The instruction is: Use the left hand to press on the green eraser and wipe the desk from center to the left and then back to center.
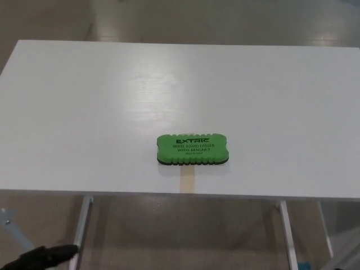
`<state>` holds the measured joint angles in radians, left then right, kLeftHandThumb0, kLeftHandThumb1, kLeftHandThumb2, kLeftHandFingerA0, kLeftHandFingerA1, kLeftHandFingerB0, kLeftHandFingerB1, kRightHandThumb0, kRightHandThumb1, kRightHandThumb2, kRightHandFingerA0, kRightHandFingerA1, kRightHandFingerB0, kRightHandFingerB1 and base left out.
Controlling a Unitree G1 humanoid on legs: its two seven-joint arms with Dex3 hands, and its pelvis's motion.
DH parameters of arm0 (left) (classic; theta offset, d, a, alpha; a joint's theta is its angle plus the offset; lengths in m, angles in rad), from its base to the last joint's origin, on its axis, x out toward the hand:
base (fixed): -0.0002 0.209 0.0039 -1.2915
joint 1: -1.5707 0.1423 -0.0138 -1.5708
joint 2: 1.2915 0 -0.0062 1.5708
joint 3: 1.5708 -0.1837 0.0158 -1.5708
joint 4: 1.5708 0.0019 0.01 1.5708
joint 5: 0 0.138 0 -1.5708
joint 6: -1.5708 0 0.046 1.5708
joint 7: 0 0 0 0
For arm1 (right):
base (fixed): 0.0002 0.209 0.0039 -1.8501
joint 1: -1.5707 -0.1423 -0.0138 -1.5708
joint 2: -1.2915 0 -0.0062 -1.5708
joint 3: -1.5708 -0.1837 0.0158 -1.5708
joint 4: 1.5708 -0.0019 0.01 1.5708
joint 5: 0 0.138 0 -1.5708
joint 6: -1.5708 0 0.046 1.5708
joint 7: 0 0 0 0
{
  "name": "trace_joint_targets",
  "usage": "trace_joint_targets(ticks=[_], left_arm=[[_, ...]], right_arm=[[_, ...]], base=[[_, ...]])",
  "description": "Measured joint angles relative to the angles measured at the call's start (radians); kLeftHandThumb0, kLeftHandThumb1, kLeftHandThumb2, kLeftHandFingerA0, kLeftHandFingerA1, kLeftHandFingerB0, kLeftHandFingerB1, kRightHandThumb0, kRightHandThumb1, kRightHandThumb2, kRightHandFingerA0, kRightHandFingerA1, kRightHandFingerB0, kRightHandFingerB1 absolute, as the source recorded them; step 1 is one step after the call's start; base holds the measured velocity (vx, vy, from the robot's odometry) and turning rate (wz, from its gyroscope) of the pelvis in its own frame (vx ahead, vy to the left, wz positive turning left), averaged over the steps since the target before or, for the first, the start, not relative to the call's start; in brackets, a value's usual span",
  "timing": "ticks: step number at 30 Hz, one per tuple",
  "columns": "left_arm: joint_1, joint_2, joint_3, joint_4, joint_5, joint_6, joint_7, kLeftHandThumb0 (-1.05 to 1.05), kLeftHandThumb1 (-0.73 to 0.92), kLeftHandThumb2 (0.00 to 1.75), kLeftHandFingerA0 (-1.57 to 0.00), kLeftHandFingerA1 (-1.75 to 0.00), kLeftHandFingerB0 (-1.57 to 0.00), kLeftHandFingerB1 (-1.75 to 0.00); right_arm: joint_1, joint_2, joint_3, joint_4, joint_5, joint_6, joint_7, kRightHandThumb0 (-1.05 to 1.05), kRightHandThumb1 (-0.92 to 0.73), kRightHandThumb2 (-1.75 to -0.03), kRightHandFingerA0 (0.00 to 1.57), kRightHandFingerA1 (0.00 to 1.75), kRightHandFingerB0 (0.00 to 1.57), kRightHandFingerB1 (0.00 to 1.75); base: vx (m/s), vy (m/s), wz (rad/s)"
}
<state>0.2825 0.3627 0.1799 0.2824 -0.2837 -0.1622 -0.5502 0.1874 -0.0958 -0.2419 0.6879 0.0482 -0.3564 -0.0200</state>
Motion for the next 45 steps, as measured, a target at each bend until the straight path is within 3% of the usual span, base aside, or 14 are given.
trace_joint_targets(ticks=[9, 19, 27, 34, 45], left_arm=[[0.019, 0.073, -0.117, -0.193, -0.044, 0.029, -0.141, -0.32, 0.71, 0.62, -0.87, -0.48, -0.79, -0.47], [-0.078, 0.149, -0.254, -0.599, -0.164, 0.150, -0.273, -0.33, 0.74, 0.63, -0.84, -0.47, -0.78, -0.46], [-0.270, 0.024, -0.293, -0.672, -0.119, 0.190, -0.170, -0.23, 0.71, 0.62, -0.94, -0.48, -0.87, -0.49], [-0.417, -0.079, -0.309, -0.640, -0.032, 0.211, -0.053, -0.24, 0.68, 0.61, -0.85, -0.47, -0.84, -0.47], [-0.725, -0.218, -0.325, -0.318, 0.118, 0.227, 0.130, -0.19, 0.76, 0.65, -0.88, -0.52, -0.92, -0.49]], right_arm=[[0.004, -0.001, 0.015, 0.013, 0.000, -0.010, 0.009, -0.45, -0.70, -0.62, 0.70, 0.43, 0.51, 0.36], [0.019, -0.010, 0.040, 0.045, -0.003, -0.045, 0.018, -0.45, -0.71, -0.62, 0.70, 0.44, 0.52, 0.36], [0.025, -0.018, 0.051, 0.064, -0.015, -0.067, 0.018, -0.45, -0.71, -0.62, 0.69, 0.43, 0.52, 0.36], [0.012, -0.020, 0.057, 0.070, -0.022, -0.071, 0.019, -0.45, -0.71, -0.62, 0.70, 0.43, 0.51, 0.36], [0.014, -0.021, 0.058, 0.070, -0.020, -0.082, 0.039, -0.45, -0.71, -0.62, 0.66, 0.43, 0.51, 0.36]], base=[[0.00, 0.000, 0.00], [0.00, 0.000, 0.00], [0.00, 0.000, 0.00], [0.00, 0.000, 0.00], [0.00, 0.000, 0.00]])
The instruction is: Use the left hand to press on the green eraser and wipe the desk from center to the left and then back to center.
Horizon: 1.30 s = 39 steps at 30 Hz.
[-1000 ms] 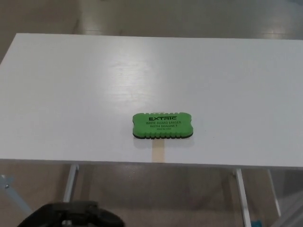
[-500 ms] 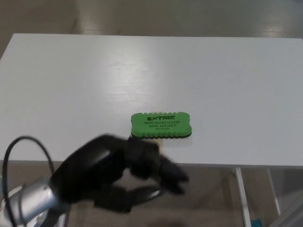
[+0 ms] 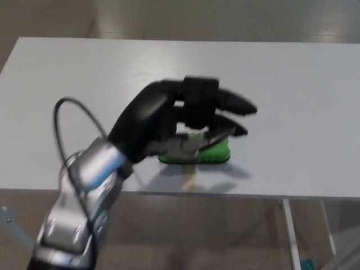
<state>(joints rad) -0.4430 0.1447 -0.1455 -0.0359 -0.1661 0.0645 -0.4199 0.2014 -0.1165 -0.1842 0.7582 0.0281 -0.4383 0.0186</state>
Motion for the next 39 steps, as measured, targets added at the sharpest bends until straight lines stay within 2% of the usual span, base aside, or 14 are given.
trace_joint_targets(ticks=[11, 20, 31, 39], left_arm=[[-0.254, -0.099, 0.025, 0.448, 0.080, 0.000, 0.171, -0.17, 0.83, 0.66, -0.90, -0.62, -0.95, -0.61], [-0.376, -0.159, 0.054, 0.760, 0.134, -0.006, 0.326, -0.17, 0.83, 0.66, -0.91, -0.63, -0.97, -0.61], [-0.344, -0.221, 0.055, 0.860, 0.176, -0.024, 0.427, -0.19, 0.80, 0.65, -0.91, -0.59, -0.97, -0.61], [-0.308, -0.223, 0.043, 0.885, 0.199, -0.066, 0.457, -0.19, 0.79, 0.65, -0.92, -0.57, -0.99, -0.56]], right_arm=[[0.000, 0.000, 0.004, 0.000, -0.003, -0.010, 0.005, -0.45, -0.71, -0.63, 0.66, 0.43, 0.51, 0.36], [0.002, -0.002, 0.005, 0.000, -0.002, -0.021, 0.018, -0.45, -0.71, -0.62, 0.66, 0.43, 0.51, 0.36], [0.002, -0.002, 0.004, -0.004, 0.001, -0.022, 0.033, -0.44, -0.71, -0.62, 0.66, 0.42, 0.50, 0.36], [0.004, -0.007, 0.004, -0.008, 0.001, -0.022, 0.039, -0.44, -0.71, -0.62, 0.66, 0.42, 0.50, 0.36]], base=[[0.00, 0.000, 0.00], [0.00, 0.000, 0.00], [0.00, 0.000, 0.00], [0.00, 0.000, 0.00]])
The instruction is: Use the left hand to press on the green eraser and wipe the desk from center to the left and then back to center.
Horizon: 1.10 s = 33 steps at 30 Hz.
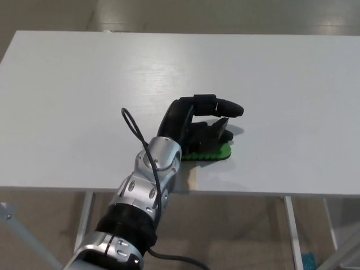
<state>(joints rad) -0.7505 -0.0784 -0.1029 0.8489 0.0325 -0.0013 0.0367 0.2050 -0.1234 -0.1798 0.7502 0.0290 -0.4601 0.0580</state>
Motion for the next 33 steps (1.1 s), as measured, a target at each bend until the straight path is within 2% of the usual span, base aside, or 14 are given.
trace_joint_targets(ticks=[25, 33], left_arm=[[0.089, 0.030, 0.074, 0.069, -0.017, -0.196, -0.003, -0.18, 0.79, 0.65, -0.94, -0.58, -0.99, -0.59], [0.102, 0.086, 0.139, 0.078, -0.042, -0.218, -0.024, -0.17, 0.78, 0.65, -0.95, -0.57, -1.00, -0.57]], right_arm=[[-0.003, 0.001, 0.001, 0.007, 0.020, 0.004, 0.026, -0.43, -0.71, -0.63, 0.66, 0.43, 0.50, 0.37], [-0.013, 0.001, 0.005, 0.034, 0.020, -0.008, 0.025, -0.43, -0.72, -0.63, 0.66, 0.43, 0.51, 0.37]], base=[[0.00, 0.000, 0.00], [0.00, 0.000, 0.00]])
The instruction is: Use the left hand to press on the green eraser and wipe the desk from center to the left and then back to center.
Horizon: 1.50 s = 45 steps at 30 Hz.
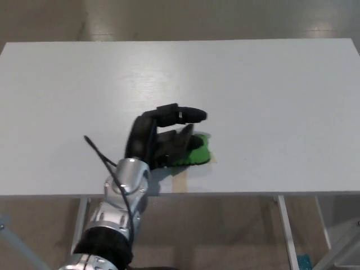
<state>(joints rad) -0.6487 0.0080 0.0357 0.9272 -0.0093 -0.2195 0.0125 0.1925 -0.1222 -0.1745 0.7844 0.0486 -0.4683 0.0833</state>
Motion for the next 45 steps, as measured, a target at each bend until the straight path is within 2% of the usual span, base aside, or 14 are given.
trace_joint_targets(ticks=[16, 26, 36, 39, 45], left_arm=[[0.009, 0.266, 0.143, 0.083, -0.056, -0.033, -0.070, -0.13, 0.79, 0.65, -0.94, -0.52, -0.97, -0.55], [-0.021, 0.426, 0.244, 0.243, -0.103, -0.042, -0.115, -0.08, 0.80, 0.64, -0.92, -0.50, -0.94, -0.54], [-0.033, 0.448, 0.265, 0.297, -0.126, -0.050, -0.130, -0.14, 0.75, 0.64, -0.98, -0.50, -1.00, -0.52], [-0.035, 0.444, 0.234, 0.294, -0.120, -0.061, -0.126, -0.22, 0.74, 0.63, -1.00, -0.49, -1.04, -0.51], [-0.035, 0.406, 0.162, 0.259, -0.103, -0.078, -0.106, -0.20, 0.74, 0.64, -0.99, -0.51, -1.01, -0.52]], right_arm=[[-0.007, -0.001, 0.002, 0.021, 0.000, -0.005, -0.005, -0.43, -0.72, -0.63, 0.66, 0.43, 0.51, 0.38], [-0.006, 0.001, -0.001, 0.033, 0.001, -0.005, -0.007, -0.43, -0.71, -0.63, 0.67, 0.43, 0.54, 0.38], [-0.005, 0.003, -0.005, 0.033, 0.003, -0.005, -0.008, -0.43, -0.71, -0.63, 0.68, 0.43, 0.54, 0.38], [-0.003, 0.002, -0.006, 0.033, 0.003, -0.005, -0.006, -0.43, -0.72, -0.63, 0.68, 0.44, 0.56, 0.39], [-0.003, 0.003, -0.005, 0.033, 0.002, -0.005, -0.005, -0.42, -0.72, -0.63, 0.68, 0.44, 0.58, 0.39]], base=[[0.00, 0.000, 0.00], [0.00, 0.000, 0.00], [0.00, 0.000, 0.00], [0.00, 0.000, 0.00], [0.00, 0.000, 0.01]])
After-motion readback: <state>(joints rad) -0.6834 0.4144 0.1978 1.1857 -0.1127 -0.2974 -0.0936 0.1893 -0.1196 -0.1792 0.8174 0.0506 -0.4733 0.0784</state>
